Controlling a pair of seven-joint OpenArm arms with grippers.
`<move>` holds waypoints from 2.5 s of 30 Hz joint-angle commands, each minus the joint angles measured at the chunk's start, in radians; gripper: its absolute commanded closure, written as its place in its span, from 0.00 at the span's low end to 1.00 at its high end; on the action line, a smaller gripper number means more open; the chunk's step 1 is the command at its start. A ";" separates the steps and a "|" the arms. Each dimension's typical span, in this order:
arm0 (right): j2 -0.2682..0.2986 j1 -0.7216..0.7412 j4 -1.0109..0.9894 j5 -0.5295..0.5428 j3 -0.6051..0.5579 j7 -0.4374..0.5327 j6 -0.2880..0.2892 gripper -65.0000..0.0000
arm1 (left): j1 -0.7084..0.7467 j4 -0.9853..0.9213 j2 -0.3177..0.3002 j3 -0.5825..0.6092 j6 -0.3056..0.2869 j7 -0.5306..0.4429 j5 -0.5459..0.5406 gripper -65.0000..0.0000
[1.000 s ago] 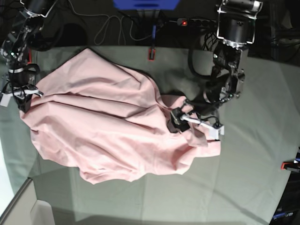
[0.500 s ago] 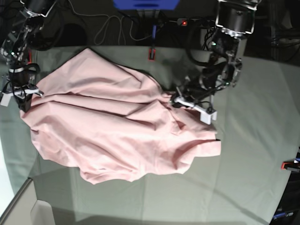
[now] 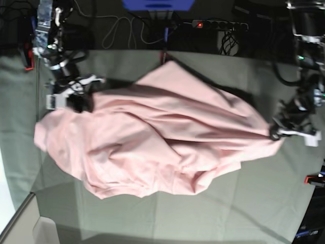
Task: Layout the t-shirt on the table in an organized manner, then fold the t-shirt properly
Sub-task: 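Grasp the shirt fold with the left gripper near its middle, then lift the shirt high with both grippers, stretching it between them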
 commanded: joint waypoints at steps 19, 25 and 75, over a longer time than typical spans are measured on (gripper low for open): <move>0.137 0.197 -0.148 0.014 0.134 -0.007 0.003 0.30 | -0.011 -0.134 -0.098 -0.296 -0.004 -0.015 -0.025 1.00; 0.236 0.458 -0.520 0.012 0.043 -0.065 0.003 0.30 | -0.009 -0.131 -0.095 -0.295 -0.004 -0.015 -0.025 1.00; 0.086 -0.167 0.140 0.017 0.332 -0.067 0.243 1.00 | -0.195 -0.125 -0.075 -0.068 -0.004 -0.017 -0.032 1.00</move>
